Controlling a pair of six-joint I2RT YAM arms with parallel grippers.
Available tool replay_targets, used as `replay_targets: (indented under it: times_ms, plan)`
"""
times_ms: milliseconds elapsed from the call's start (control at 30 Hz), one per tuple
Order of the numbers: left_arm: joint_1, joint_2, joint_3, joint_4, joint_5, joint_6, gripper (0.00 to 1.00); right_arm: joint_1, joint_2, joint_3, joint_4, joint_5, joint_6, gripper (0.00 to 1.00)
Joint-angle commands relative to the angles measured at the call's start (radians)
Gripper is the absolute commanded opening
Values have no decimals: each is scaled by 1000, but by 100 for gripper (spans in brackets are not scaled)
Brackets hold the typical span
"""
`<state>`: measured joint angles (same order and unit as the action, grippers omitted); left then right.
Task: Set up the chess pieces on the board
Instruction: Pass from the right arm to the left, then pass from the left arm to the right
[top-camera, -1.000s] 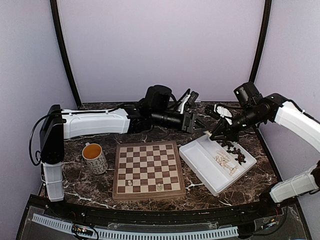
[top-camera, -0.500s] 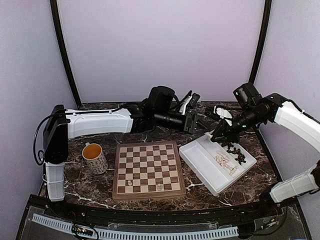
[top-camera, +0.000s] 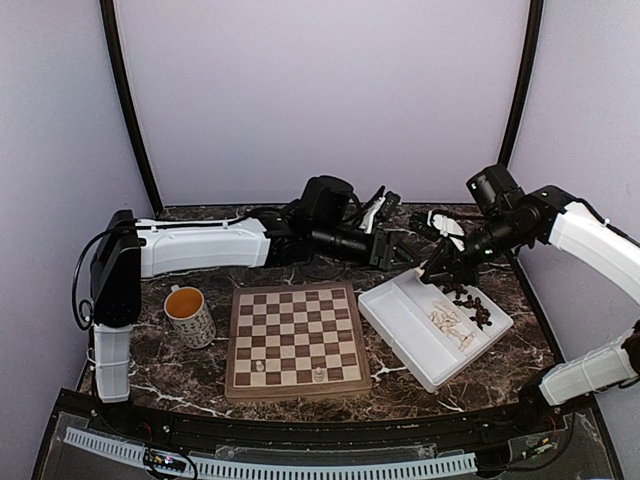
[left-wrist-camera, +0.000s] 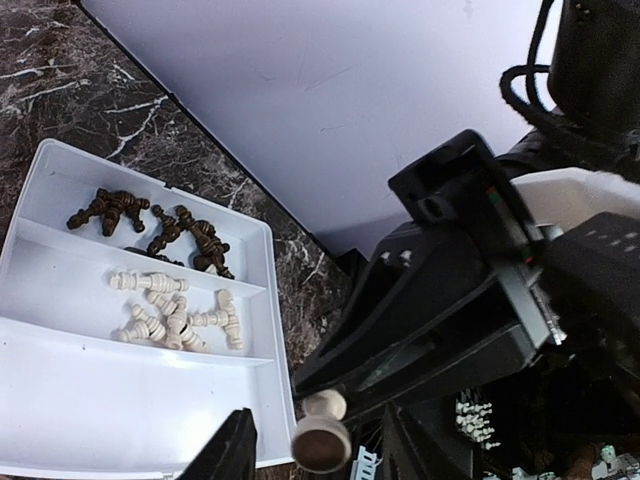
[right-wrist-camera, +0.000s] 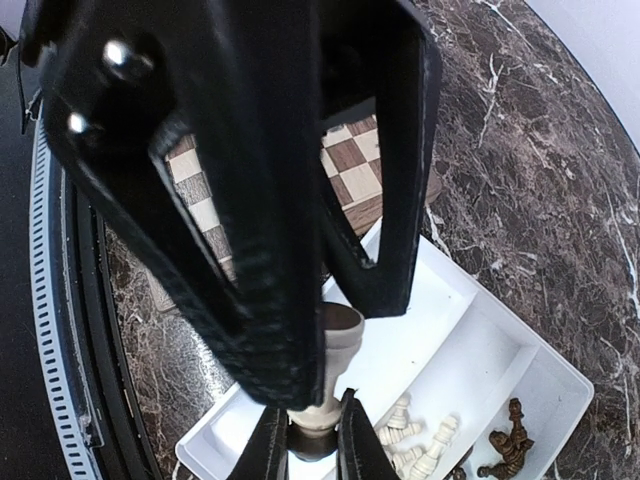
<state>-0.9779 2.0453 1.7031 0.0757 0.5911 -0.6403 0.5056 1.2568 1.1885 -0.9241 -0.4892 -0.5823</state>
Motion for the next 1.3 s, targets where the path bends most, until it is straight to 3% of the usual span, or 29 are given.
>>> replay_targets:
  times_ms: [0,400,500,667,733,967,1267]
  plan:
    - [-2,9,24,-28,-16,4,43,11,-10,37,28,-35,7,5]
    - [-2,11,2,44,41,-15,13,11,-11,36,32,-32,10,6]
    - [-3,-7,-57,125,49,-33,9,-17,-28,49,38,-63,38,14]
    - [1,-96,-220,436,-13,-97,4,-290,-90,66,117,-408,124,54]
    - [1,-125,-289,571,-45,-122,2,-369,-105,32,191,-530,212,62]
    - [1,-144,-405,907,-130,-191,1,-387,-54,-76,402,-788,540,65]
    - [1,-97,-395,1044,-183,-232,0,-346,-66,-150,598,-804,796,72]
